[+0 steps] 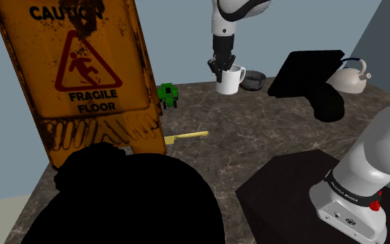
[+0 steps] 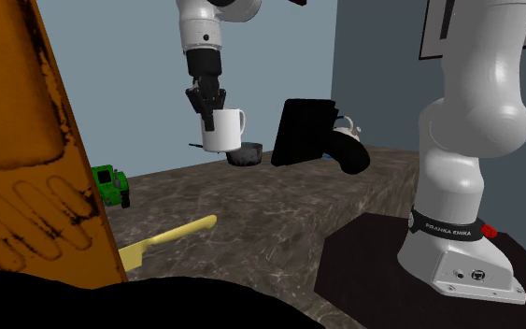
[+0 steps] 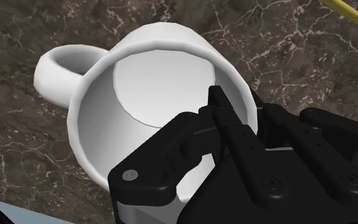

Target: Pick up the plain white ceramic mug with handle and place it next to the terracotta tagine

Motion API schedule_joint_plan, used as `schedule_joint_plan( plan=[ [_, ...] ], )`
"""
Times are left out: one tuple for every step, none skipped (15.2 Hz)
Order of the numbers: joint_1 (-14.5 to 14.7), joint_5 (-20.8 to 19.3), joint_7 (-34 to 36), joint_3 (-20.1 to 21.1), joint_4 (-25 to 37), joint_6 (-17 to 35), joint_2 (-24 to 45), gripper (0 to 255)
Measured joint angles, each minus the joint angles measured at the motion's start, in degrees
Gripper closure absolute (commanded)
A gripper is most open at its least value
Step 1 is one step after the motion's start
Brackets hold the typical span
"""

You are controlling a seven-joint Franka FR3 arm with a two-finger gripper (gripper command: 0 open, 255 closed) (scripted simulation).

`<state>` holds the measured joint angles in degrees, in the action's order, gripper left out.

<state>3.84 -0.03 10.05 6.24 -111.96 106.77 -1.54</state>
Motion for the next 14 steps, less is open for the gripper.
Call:
schedule_joint_plan(
  plan=[
    [-0.01, 0.03, -0.03, -0.01, 0.39, -0.66, -0.28, 255],
    [-0.07, 0.05, -0.15, -0.07, 0.95, -1.50, -0.55, 255],
    [-0.06, 0.04, -0.13, -0.06, 1.93, -2.40, -0.49, 255],
    [-0.04, 0.03, -0.09, -0.04, 2.72, -3.18, -0.46, 255],
    [0.00, 0.06, -0.03, 0.00, 3.21, -3.85, -0.64, 255],
    [0.05, 0.08, 0.06, 0.04, 3.94, -4.69, -0.76, 255],
    [0.00, 0.09, -0.04, -0.01, 4.59, -5.44, -0.86, 255],
    [0.00, 0.10, -0.03, 0.00, 5.28, -6.24, -0.97, 255],
    [0.00, 0.10, -0.05, -0.01, 6.04, -7.02, -0.99, 255],
    [-0.01, 0.11, -0.05, -0.01, 6.61, -7.62, -1.02, 255],
    [-0.04, 0.10, -0.11, -0.05, 7.29, -8.28, -1.00, 255],
    [-0.01, 0.10, -0.04, -0.01, 8.10, -9.07, -0.97, 255],
    [0.00, 0.09, -0.03, -0.01, 8.99, -9.84, -0.85, 255],
    [-0.02, 0.07, -0.07, -0.03, 9.88, -10.63, -0.75, 255]
  ],
)
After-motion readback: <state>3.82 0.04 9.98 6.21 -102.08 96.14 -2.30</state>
